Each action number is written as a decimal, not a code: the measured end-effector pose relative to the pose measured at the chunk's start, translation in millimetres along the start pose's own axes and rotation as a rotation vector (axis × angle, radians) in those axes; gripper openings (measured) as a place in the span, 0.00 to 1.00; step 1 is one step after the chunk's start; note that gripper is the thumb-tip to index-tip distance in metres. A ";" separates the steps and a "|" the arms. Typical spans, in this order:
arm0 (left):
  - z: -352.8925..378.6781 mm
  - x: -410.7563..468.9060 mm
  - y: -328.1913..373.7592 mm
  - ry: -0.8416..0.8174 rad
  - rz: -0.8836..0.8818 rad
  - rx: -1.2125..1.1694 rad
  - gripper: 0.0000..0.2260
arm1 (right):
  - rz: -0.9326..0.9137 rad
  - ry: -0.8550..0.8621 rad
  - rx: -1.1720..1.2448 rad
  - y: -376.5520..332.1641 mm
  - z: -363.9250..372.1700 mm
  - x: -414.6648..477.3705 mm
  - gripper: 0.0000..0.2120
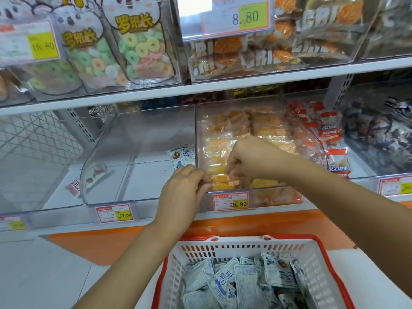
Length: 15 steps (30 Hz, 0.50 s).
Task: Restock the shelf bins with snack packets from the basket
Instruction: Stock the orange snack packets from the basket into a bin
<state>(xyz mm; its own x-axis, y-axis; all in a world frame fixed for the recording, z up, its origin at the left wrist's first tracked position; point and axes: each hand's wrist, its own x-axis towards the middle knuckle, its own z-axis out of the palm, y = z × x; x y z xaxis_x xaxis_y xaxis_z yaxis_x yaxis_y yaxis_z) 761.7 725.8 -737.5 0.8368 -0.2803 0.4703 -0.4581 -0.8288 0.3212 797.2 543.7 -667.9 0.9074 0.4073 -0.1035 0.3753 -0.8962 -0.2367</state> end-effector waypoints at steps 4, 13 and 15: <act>-1.8 1.8 5.3 -0.052 -0.037 0.054 0.06 | 0.025 -0.012 0.041 1.9 1.5 10.5 0.05; 17.8 22.8 65.0 -0.192 -0.053 -0.007 0.22 | 0.058 0.351 0.182 63.8 -0.7 -26.5 0.14; 26.8 32.0 66.8 -0.314 -0.046 0.102 0.24 | 0.135 0.348 0.047 80.7 3.6 -45.4 0.18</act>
<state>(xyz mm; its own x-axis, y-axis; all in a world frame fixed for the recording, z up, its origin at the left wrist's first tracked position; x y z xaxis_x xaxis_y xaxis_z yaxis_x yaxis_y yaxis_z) 765.9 648.4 -723.1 0.9145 -0.3642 0.1759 -0.3990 -0.8836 0.2451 785.6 453.6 -685.8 0.9611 0.1948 0.1958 0.2462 -0.9254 -0.2881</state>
